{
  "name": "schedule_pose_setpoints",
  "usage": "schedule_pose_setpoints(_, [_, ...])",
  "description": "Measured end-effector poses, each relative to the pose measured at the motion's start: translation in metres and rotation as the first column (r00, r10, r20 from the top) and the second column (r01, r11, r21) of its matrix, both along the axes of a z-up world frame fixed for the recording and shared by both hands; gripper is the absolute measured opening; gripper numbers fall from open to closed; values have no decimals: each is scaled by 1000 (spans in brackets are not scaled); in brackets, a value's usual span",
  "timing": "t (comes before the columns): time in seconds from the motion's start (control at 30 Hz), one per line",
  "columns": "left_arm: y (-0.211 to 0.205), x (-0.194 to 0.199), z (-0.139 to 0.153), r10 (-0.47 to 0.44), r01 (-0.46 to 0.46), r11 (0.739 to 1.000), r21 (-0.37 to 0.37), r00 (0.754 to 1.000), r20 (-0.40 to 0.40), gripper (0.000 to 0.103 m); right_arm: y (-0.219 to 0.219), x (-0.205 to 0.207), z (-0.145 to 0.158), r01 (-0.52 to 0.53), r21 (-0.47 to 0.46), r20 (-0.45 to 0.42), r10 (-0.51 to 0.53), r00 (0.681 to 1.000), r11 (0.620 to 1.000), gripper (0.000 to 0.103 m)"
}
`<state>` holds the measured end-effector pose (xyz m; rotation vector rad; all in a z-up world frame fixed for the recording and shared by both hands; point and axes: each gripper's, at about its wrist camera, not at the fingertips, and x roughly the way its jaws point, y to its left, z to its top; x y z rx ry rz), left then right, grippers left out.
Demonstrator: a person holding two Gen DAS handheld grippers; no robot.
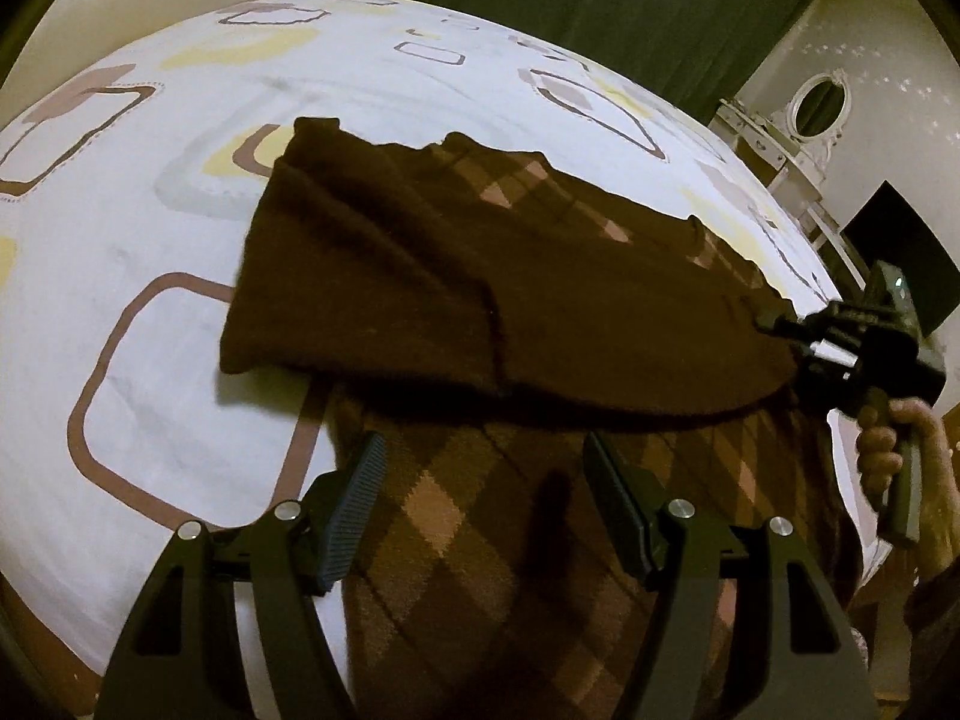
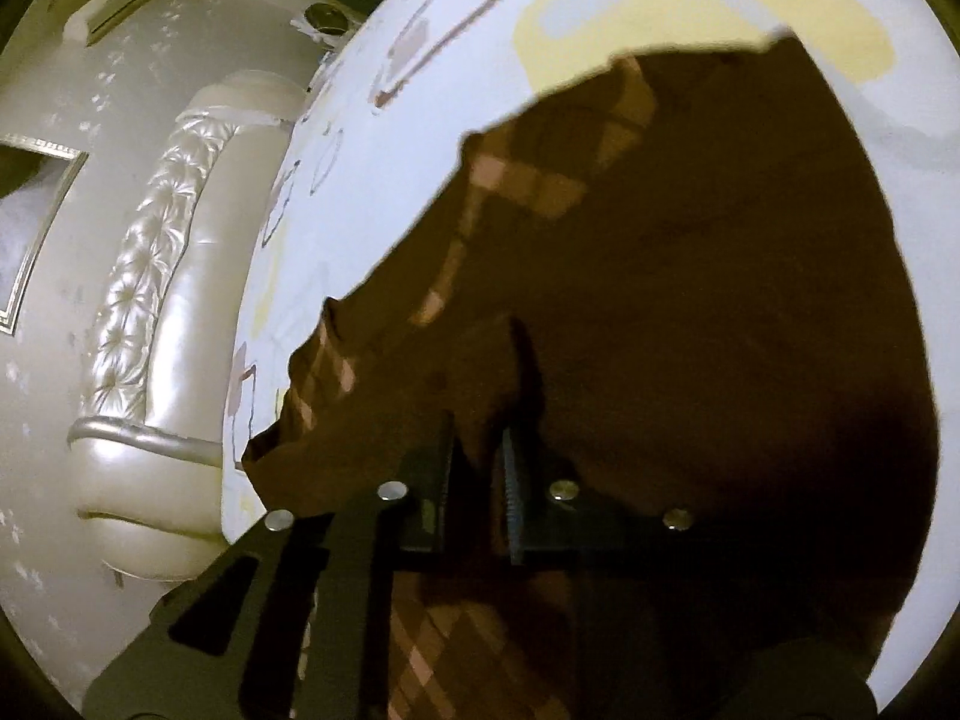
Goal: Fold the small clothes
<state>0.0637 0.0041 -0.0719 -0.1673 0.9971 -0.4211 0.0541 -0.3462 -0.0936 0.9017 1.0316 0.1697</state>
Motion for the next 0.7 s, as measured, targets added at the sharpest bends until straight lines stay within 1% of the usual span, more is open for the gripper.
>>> schedule_pose_setpoints(0.13, [3, 0, 0, 11, -11, 1000, -13, 1000, -2, 70, -10, -7, 37, 14, -52, 109, -8, 994, 999, 10])
schedule_pose_setpoints(0.23, [4, 1, 1, 27, -27, 999, -23, 1000, -5, 70, -26, -18, 54, 50, -96, 159, -34, 987, 994, 10])
schedule_pose_setpoints(0.27, [5, 1, 1, 36, -36, 999, -30, 999, -6, 70, -31, -20, 55, 55, -102, 163, -38, 986, 993, 10])
schedule_pose_setpoints(0.4, [7, 2, 1, 51, -51, 998, -40, 999, -10, 70, -56, -30, 41, 92, -122, 130, -76, 989, 988, 10])
schedule_pose_setpoints(0.53, [6, -1, 3, 44, -44, 998, -33, 999, 5, 70, -79, -38, 12, 153, -91, 79, -146, 986, 984, 10])
schedule_pose_setpoints(0.63, [12, 0, 10, 69, -68, 996, -63, 997, 15, 70, -85, -39, -8, 160, -56, 46, -158, 986, 985, 10])
schedule_pose_setpoints(0.7, [15, 2, 21, 80, -77, 992, -101, 996, 32, 70, -84, -38, -11, 154, -60, 50, -151, 987, 986, 11])
